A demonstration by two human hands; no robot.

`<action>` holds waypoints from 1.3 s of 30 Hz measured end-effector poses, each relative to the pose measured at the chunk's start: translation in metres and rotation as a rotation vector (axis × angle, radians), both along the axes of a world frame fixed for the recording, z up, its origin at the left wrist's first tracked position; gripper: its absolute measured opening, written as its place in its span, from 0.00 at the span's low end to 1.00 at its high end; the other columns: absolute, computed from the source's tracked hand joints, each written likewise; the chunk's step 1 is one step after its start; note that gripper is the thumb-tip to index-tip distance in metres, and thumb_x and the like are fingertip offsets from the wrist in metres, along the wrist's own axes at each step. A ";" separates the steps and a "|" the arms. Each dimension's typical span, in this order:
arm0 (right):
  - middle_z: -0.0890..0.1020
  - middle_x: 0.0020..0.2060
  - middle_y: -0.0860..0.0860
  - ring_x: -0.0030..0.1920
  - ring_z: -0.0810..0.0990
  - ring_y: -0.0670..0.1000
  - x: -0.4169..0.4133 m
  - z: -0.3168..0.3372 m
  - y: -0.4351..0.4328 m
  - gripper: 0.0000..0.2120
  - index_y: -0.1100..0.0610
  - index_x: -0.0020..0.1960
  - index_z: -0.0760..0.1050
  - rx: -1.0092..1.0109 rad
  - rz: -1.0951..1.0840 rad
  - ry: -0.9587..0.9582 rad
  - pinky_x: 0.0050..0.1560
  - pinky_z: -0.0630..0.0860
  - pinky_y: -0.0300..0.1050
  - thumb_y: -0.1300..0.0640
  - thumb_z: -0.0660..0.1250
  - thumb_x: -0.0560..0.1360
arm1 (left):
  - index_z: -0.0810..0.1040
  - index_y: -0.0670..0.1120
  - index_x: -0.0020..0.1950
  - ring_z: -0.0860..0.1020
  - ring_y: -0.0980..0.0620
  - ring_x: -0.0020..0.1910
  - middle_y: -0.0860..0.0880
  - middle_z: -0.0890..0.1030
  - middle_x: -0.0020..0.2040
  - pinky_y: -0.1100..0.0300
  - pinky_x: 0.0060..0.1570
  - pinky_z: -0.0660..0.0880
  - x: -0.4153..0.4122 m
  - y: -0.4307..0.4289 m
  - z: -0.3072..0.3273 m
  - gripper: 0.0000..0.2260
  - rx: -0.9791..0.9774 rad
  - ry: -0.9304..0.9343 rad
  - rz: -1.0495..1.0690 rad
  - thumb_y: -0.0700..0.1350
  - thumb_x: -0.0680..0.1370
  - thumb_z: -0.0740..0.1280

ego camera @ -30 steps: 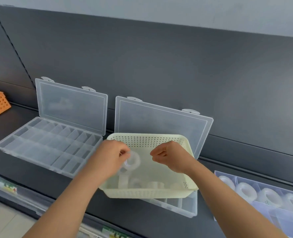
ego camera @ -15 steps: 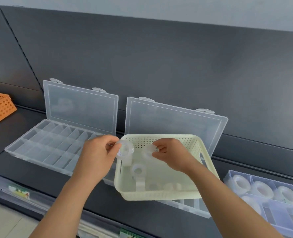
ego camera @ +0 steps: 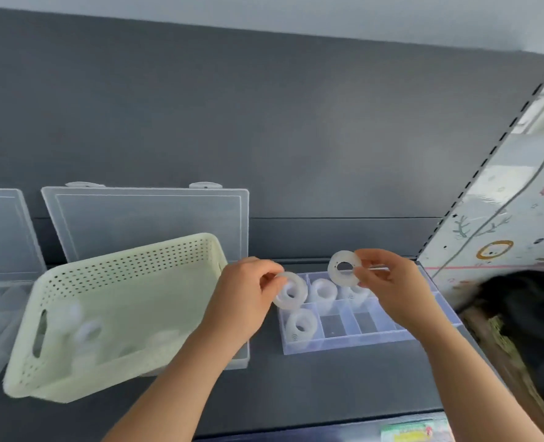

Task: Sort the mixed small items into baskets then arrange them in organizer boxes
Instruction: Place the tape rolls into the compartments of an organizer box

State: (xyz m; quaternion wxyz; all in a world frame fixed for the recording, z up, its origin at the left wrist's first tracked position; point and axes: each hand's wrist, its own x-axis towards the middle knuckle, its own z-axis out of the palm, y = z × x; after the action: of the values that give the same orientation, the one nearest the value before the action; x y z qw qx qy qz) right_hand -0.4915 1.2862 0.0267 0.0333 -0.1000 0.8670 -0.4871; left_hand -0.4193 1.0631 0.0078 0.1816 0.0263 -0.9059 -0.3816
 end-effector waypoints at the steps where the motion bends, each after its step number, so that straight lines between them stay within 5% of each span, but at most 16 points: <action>1: 0.83 0.40 0.42 0.41 0.83 0.50 -0.001 -0.002 0.012 0.08 0.45 0.48 0.78 -0.005 -0.018 -0.012 0.32 0.73 0.34 0.58 0.67 0.76 | 0.83 0.49 0.48 0.79 0.57 0.39 0.54 0.82 0.41 0.59 0.44 0.77 -0.010 0.015 -0.006 0.04 -0.003 -0.033 -0.029 0.45 0.75 0.70; 6: 0.84 0.40 0.44 0.43 0.81 0.62 -0.014 -0.013 0.067 0.07 0.46 0.47 0.79 0.000 -0.060 -0.028 0.41 0.78 0.56 0.58 0.68 0.75 | 0.81 0.48 0.46 0.78 0.52 0.42 0.53 0.82 0.43 0.56 0.45 0.76 -0.050 0.080 -0.034 0.05 -0.177 -0.174 -0.123 0.47 0.77 0.67; 8: 0.84 0.40 0.43 0.43 0.83 0.58 -0.019 -0.017 0.078 0.09 0.43 0.46 0.78 -0.004 -0.054 -0.028 0.45 0.79 0.54 0.59 0.68 0.75 | 0.79 0.46 0.42 0.77 0.50 0.40 0.50 0.81 0.40 0.55 0.42 0.75 -0.059 0.089 -0.045 0.07 -0.299 -0.242 -0.150 0.47 0.77 0.66; 13: 0.83 0.40 0.45 0.42 0.80 0.60 -0.035 -0.031 0.085 0.07 0.46 0.47 0.78 0.002 0.015 -0.073 0.31 0.70 0.41 0.58 0.67 0.75 | 0.82 0.46 0.40 0.76 0.50 0.40 0.48 0.79 0.40 0.54 0.42 0.75 -0.067 0.095 -0.072 0.08 -0.434 -0.350 -0.214 0.45 0.76 0.66; 16: 0.83 0.43 0.47 0.36 0.79 0.42 -0.040 -0.041 0.078 0.07 0.51 0.53 0.78 0.035 0.081 -0.104 0.31 0.70 0.29 0.58 0.67 0.76 | 0.84 0.47 0.42 0.75 0.52 0.39 0.52 0.77 0.40 0.58 0.41 0.73 -0.063 0.089 -0.074 0.09 -0.346 -0.313 -0.199 0.46 0.78 0.65; 20: 0.83 0.35 0.51 0.30 0.74 0.47 -0.041 -0.049 0.060 0.07 0.59 0.47 0.81 0.105 0.225 -0.078 0.32 0.69 0.34 0.63 0.64 0.75 | 0.84 0.47 0.47 0.73 0.52 0.43 0.53 0.79 0.46 0.58 0.42 0.73 -0.042 0.069 -0.070 0.06 -0.307 -0.176 0.009 0.45 0.77 0.66; 23: 0.74 0.25 0.45 0.26 0.66 0.46 -0.040 -0.059 0.040 0.09 0.60 0.42 0.81 0.241 0.321 -0.059 0.28 0.64 0.36 0.62 0.62 0.73 | 0.81 0.48 0.58 0.75 0.51 0.51 0.53 0.78 0.54 0.59 0.50 0.73 -0.023 0.059 -0.071 0.10 -0.310 -0.175 0.107 0.45 0.77 0.67; 28: 0.83 0.47 0.49 0.45 0.81 0.52 -0.041 -0.070 0.016 0.12 0.52 0.53 0.82 0.508 0.383 -0.009 0.44 0.78 0.43 0.59 0.62 0.75 | 0.76 0.48 0.64 0.73 0.56 0.55 0.55 0.73 0.61 0.68 0.55 0.67 -0.015 0.059 -0.078 0.15 -0.294 -0.249 0.121 0.48 0.79 0.65; 32: 0.83 0.44 0.58 0.46 0.81 0.57 -0.040 -0.079 0.008 0.08 0.60 0.46 0.81 0.606 0.364 0.060 0.46 0.80 0.52 0.59 0.64 0.72 | 0.75 0.47 0.65 0.72 0.56 0.56 0.55 0.72 0.62 0.68 0.57 0.68 -0.012 0.062 -0.079 0.15 -0.292 -0.243 0.134 0.48 0.79 0.63; 39: 0.80 0.45 0.45 0.42 0.79 0.49 -0.030 -0.056 -0.004 0.08 0.51 0.52 0.80 0.515 0.419 0.209 0.44 0.76 0.43 0.51 0.64 0.76 | 0.76 0.48 0.65 0.72 0.55 0.60 0.55 0.74 0.62 0.68 0.57 0.66 0.006 0.054 -0.049 0.15 -0.257 -0.157 0.168 0.49 0.80 0.62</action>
State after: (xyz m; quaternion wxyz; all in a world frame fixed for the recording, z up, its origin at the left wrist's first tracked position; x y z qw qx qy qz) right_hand -0.5216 1.2824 -0.0290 0.0676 -0.3136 0.9208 -0.2221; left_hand -0.4137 1.1171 -0.0409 0.1435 0.1082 -0.9532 -0.2431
